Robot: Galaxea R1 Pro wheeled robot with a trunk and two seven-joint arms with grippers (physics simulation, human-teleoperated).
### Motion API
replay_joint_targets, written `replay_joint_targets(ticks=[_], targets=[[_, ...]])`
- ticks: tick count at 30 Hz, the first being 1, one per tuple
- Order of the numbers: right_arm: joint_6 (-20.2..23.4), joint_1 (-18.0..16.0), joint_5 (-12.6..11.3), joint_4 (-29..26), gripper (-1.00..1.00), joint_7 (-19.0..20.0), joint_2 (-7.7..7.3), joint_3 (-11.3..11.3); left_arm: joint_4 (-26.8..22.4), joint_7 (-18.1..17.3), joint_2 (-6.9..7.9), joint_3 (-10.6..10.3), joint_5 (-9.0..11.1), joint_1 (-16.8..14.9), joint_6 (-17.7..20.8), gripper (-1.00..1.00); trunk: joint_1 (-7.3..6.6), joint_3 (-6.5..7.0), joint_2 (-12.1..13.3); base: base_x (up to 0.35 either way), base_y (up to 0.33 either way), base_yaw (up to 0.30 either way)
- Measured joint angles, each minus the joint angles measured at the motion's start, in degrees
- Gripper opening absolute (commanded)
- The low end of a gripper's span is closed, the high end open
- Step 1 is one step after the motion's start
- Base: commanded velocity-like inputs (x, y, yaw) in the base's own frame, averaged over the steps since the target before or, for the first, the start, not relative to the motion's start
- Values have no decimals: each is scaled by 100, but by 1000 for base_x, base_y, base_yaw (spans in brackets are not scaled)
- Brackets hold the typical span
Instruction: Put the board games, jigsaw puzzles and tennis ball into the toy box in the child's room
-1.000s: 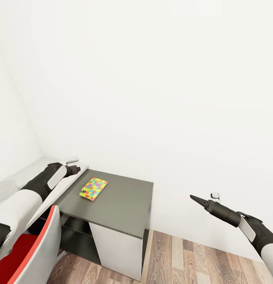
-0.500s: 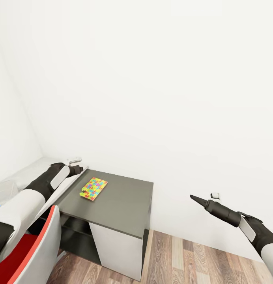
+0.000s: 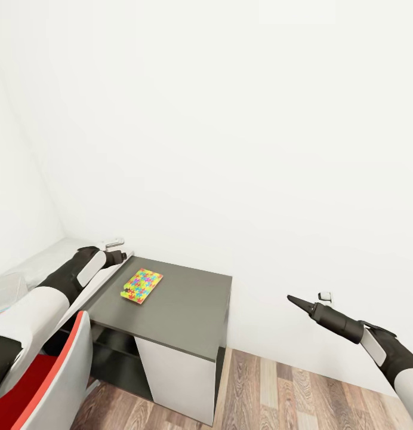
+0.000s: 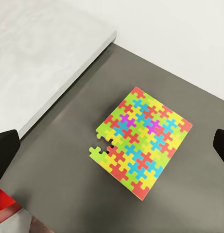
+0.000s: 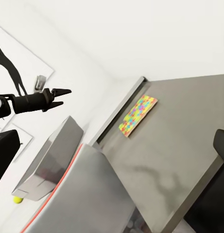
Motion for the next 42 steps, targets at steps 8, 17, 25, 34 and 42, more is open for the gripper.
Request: replay_joint_targets(ticks=[8, 17, 25, 34, 42], targets=[[13, 0, -8, -35, 100, 3, 42, 0, 0, 1, 0, 0, -1, 0, 0, 100, 0, 0, 0, 0, 0, 0], [218, 0, -461, -71, 100, 2, 124, 8, 0, 1, 0, -1, 0, 0, -7, 100, 0, 0, 0, 0, 0, 0], [601, 76, -489, -768, 100, -29, 680, 47, 1, 1, -8, -1, 0, 0, -9, 100, 0, 0, 0, 0, 0, 0], [1815, 1069, -563, -3255, 100, -932, 1110, 22, 0, 1, -42, 2, 1, 0, -8, 100, 0, 0, 0, 0, 0, 0], [2456, 1878, -821, -5013, 100, -1740, 1717, -235, 0, -4, -68, 0, 1, 0, -2, 100, 0, 0, 0, 0, 0, 0]])
